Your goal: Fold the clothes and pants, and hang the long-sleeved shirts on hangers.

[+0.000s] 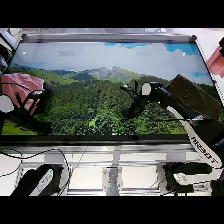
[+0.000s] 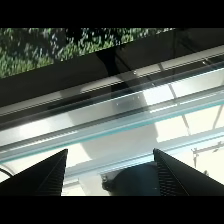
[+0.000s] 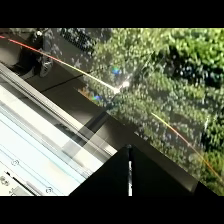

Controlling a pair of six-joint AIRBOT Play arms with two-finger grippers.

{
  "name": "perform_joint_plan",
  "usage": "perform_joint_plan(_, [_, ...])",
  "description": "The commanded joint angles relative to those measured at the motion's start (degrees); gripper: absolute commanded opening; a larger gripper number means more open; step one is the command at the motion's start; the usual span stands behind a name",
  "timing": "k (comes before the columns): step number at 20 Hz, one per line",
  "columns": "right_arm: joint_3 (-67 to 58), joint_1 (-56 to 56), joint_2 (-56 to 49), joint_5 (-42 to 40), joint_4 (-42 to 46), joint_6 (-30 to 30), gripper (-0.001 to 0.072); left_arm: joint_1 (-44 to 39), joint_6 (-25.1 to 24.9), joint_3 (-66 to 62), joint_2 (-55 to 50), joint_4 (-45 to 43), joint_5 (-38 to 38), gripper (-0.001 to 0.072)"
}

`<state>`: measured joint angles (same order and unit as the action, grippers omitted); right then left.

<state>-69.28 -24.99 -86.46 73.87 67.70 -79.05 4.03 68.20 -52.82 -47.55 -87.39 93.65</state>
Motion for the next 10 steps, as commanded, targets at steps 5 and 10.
perform_joint_plan(5, [0.0,0.0,0.0,0.0,0.0,0.0,0.0013,0.0,0.0,0.0,0.0,0.0,0.0,0.0611])
perform_joint_plan(10, [0.0,0.0,0.0,-0.2,-0.5,0.0,0.0013,0.0,0.0,0.0,0.0,0.0,0.0,0.0611])
